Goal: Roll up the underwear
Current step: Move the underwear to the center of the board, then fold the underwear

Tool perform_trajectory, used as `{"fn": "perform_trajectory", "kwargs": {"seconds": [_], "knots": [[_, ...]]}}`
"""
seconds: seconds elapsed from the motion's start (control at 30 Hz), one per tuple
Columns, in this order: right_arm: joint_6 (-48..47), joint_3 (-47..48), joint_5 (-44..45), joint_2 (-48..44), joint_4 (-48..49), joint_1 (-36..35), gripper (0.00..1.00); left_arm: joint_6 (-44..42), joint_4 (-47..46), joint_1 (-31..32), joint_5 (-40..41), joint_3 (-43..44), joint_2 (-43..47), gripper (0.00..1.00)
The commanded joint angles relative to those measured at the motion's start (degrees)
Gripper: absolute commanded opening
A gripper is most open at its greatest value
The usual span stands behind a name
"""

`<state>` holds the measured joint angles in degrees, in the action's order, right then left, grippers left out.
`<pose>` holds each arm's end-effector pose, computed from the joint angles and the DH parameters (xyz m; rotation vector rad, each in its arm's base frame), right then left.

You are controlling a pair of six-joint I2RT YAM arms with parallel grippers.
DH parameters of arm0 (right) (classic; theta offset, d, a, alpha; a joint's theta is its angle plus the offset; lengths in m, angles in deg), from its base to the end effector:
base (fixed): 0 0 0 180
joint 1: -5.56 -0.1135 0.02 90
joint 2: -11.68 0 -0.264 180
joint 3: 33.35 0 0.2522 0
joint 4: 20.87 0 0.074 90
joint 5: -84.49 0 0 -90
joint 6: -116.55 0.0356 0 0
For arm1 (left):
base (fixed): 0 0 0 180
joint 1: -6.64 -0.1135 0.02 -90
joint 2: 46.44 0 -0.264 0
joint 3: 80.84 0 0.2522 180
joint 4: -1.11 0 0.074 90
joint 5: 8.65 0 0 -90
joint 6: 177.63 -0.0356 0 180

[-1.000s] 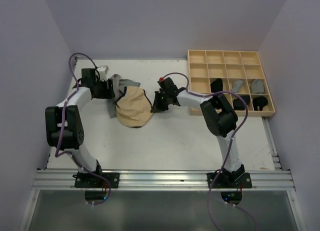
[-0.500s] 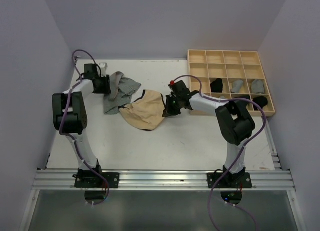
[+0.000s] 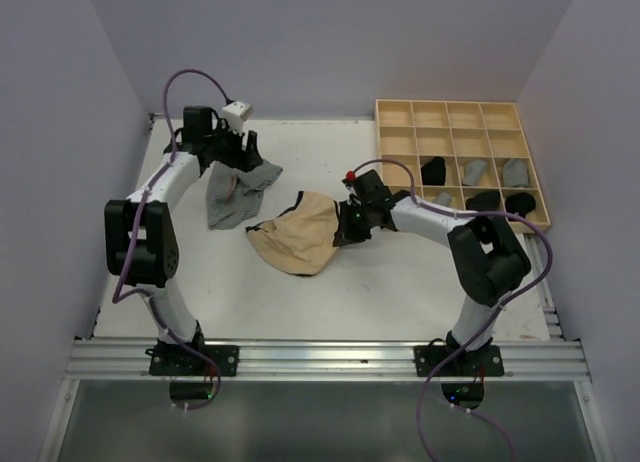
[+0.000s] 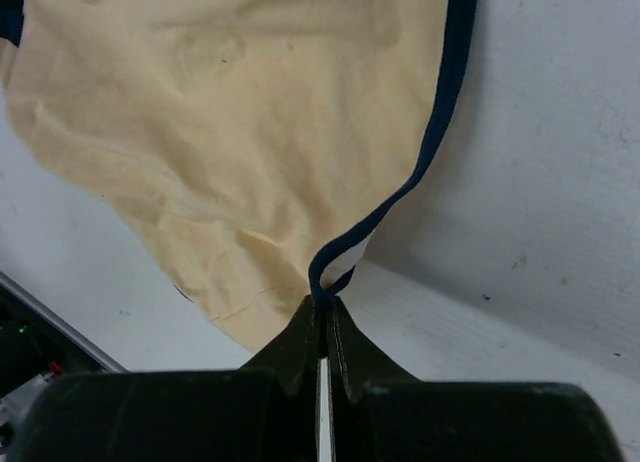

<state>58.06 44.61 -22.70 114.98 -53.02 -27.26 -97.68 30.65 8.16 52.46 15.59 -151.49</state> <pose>0.3025 0.2076 0.1714 -0.1507 2.7136 0.7688 0.4200 -0.0284 0.2657 0.4878 2.1261 -0.4778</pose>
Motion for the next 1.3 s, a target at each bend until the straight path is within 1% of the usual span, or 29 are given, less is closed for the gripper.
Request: {"fn": "perform_trajectory", "kwargs": {"seconds": [0.0,0.07,0.13,0.17,0.23,0.27,0.3,0.33,0.37,0.4,0.43,0.53,0.57,0.63,0.67,0.7,0.73,0.77,0.8,0.83,0.87,0.93,1.0,1.03,1.17,1.27], "knots": [[0.9,-1.9,-5.0,-4.2,2.0,-0.8,0.00,2.8,1.5,1.0,-0.5,-1.6,-3.1,0.70],[0.8,-2.2,-4.7,-5.0,1.1,-2.0,0.00,2.7,3.6,1.0,2.1,-3.0,-4.4,0.67],[0.9,-2.2,-5.7,-5.3,0.6,-3.2,0.00,2.4,3.7,1.0,4.8,-3.9,-5.2,0.67],[1.0,-2.1,-6.1,-5.3,0.4,-5.2,0.00,2.0,4.2,0.9,7.8,-3.8,-6.0,0.66],[1.3,-1.2,-5.0,-5.2,-0.8,-7.7,0.03,1.6,4.3,0.9,10.7,-2.7,-8.9,0.66],[1.8,-1.0,-4.9,-5.2,-0.9,-9.9,0.06,1.3,5.4,0.5,11.6,-0.3,-10.2,0.66],[2.2,-1.0,-5.7,-5.2,-0.4,-10.8,0.10,1.2,6.2,0.2,11.5,1.2,-12.6,0.66],[3.5,-0.9,-6.1,-5.0,0.0,-11.6,0.20,1.1,7.3,-0.1,11.0,2.7,-13.8,0.66],[4.0,-0.5,-6.4,-5.0,0.7,-13.4,0.25,0.9,8.2,-0.5,9.8,6.1,-15.8,0.67],[4.5,-0.1,-6.8,-4.9,1.0,-14.2,0.35,0.3,9.1,-0.6,8.9,7.9,-16.5,0.67],[5.1,0.3,-7.6,-4.9,1.3,-15.2,0.48,-0.3,10.7,-1.1,5.8,11.0,-16.9,0.69],[6.0,1.0,-6.7,-7.3,1.7,-15.5,0.49,-0.9,10.8,-1.5,1.7,12.2,-13.7,0.72],[5.8,1.4,-5.4,-9.5,2.0,-15.3,0.49,-1.0,10.8,-2.7,-1.0,11.0,-10.2,0.73],[3.8,2.8,-2.3,-11.6,1.1,-15.0,0.48,-2.0,11.1,-3.5,-2.2,8.7,-6.1,0.73],[2.8,3.8,2.0,-12.1,-1.2,-14.3,0.46,-3.0,12.0,-3.8,-2.1,5.7,-2.3,0.73],[1.7,5.9,3.8,-12.3,-2.5,-13.8,0.42,-4.9,12.7,-3.9,-2.0,3.9,-0.3,0.73],[-0.3,7.0,5.4,-11.9,-3.7,-12.9,0.41,-5.9,14.1,-4.0,-2.0,-0.4,1.7,0.72],[-1.1,9.1,7.0,-11.2,-5.9,-11.0,0.40,-6.6,14.4,-4.2,-2.2,-2.8,5.2,0.72],[-1.8,9.8,7.3,-9.8,-6.6,-9.8,0.37,-7.5,14.4,-4.2,-2.3,-5.5,6.9,0.72],[-2.6,10.4,7.2,-8.8,-6.9,-7.4,0.36,-8.0,14.6,-4.5,-2.6,-10.1,8.4,0.71],[-3.0,11.5,6.9,-8.1,-6.8,-6.2,0.35,-8.8,14.7,-4.7,-2.8,-12.1,10.9,0.71],[-4.1,12.7,7.4,-5.4,-7.2,-3.2,0.35,-9.2,14.1,-5.1,-3.2,-17.3,12.8,0.70],[-4.8,14.8,6.6,-3.1,-7.2,-1.7,0.36,-8.9,13.6,-5.3,-3.1,-19.7,13.8,0.69],[-5.6,15.9,6.6,-0.5,-7.8,-0.9,0.36,-8.7,13.3,-5.6,-3.5,-21.4,13.8,0.68],[-7.7,22.6,6.7,7.0,-9.2,-0.6,0.39,-7.8,12.3,-6.6,-5.5,-24.0,12.5,0.64],[-8.4,26.0,6.3,12.0,-9.3,-0.6,0.42,-7.3,11.5,-7.0,-5.8,-24.8,10.9,0.61]]}}
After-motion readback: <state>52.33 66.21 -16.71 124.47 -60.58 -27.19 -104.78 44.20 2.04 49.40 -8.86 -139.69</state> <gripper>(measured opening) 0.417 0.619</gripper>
